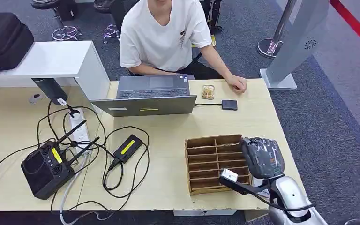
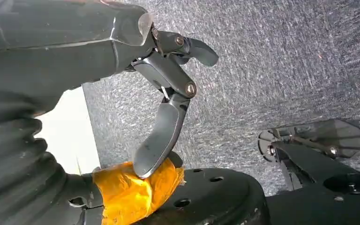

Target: Pass the card to the sensor for recognition and then transmit it.

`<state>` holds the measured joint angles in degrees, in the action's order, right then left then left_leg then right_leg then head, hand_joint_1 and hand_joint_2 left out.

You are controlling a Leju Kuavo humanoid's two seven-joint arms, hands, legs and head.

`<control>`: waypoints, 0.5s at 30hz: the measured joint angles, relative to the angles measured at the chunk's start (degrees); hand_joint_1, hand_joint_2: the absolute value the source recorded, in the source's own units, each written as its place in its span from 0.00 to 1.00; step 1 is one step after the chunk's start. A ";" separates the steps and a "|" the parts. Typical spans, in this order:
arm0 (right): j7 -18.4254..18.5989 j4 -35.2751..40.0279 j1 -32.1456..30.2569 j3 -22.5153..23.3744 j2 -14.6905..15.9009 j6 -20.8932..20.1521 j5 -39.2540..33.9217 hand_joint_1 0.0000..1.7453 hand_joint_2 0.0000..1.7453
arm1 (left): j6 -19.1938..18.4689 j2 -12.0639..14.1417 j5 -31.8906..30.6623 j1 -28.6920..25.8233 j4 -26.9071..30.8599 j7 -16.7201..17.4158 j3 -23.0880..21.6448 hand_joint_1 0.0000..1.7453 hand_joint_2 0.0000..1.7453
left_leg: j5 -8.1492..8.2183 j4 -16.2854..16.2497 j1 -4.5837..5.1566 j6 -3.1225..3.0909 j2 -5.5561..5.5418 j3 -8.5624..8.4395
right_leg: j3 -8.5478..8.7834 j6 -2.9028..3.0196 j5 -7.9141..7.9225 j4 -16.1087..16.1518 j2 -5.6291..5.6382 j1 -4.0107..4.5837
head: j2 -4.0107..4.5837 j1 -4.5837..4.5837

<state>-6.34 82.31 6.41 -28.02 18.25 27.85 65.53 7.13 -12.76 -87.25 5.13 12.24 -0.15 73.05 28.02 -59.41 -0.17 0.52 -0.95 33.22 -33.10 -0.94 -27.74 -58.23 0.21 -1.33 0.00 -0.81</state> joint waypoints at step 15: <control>-0.24 6.30 -0.91 0.20 -3.30 10.45 6.47 0.00 1.00 | 0.33 0.31 0.35 0.01 0.00 0.22 -0.07 0.00 1.00 | 0.00 0.00 0.00 0.00 0.00 0.01 | 0.00 0.00 0.00 -0.01 -0.01 0.00 | 0.00 0.02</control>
<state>-6.58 88.61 5.50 -27.82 14.95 38.29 72.00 7.45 -12.46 -86.90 5.13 12.24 0.07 72.98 28.02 -59.41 -0.17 0.52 -0.96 33.23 -33.10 -0.93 -27.74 -58.24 0.20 -1.33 0.00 -0.79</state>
